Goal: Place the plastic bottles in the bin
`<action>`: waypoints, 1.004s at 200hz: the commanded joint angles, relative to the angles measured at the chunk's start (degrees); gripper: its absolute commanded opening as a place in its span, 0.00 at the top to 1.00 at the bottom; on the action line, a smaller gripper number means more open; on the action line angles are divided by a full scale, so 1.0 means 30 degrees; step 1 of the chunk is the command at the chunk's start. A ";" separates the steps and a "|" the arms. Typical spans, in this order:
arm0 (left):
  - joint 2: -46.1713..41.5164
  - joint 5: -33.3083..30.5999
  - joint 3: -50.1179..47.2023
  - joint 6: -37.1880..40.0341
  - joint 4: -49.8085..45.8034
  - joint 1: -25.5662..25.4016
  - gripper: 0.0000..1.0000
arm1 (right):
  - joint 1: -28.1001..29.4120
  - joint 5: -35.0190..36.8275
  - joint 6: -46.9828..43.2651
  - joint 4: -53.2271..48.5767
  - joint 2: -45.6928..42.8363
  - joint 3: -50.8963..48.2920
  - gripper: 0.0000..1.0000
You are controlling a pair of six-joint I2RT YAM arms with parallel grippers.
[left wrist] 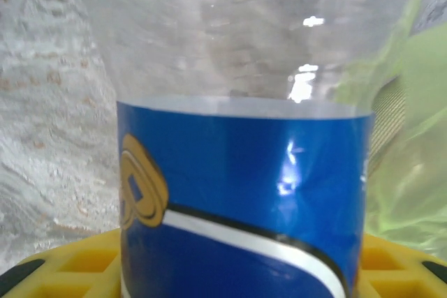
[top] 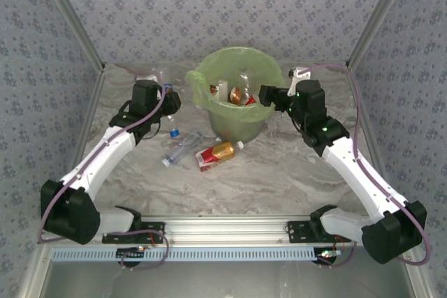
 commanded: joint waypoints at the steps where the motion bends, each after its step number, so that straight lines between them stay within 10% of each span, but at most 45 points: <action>1: -0.0836 -0.1409 0.1202 0.0100 0.1327 -0.0347 0.49 | -0.0111 0.0185 -0.0255 0.0187 -0.0562 -0.0081 0.02; 201: 0.6202 0.4600 1.1161 0.9083 0.6735 -0.4940 0.49 | -0.0155 0.0659 0.0317 -0.0137 -0.2081 -0.0578 0.02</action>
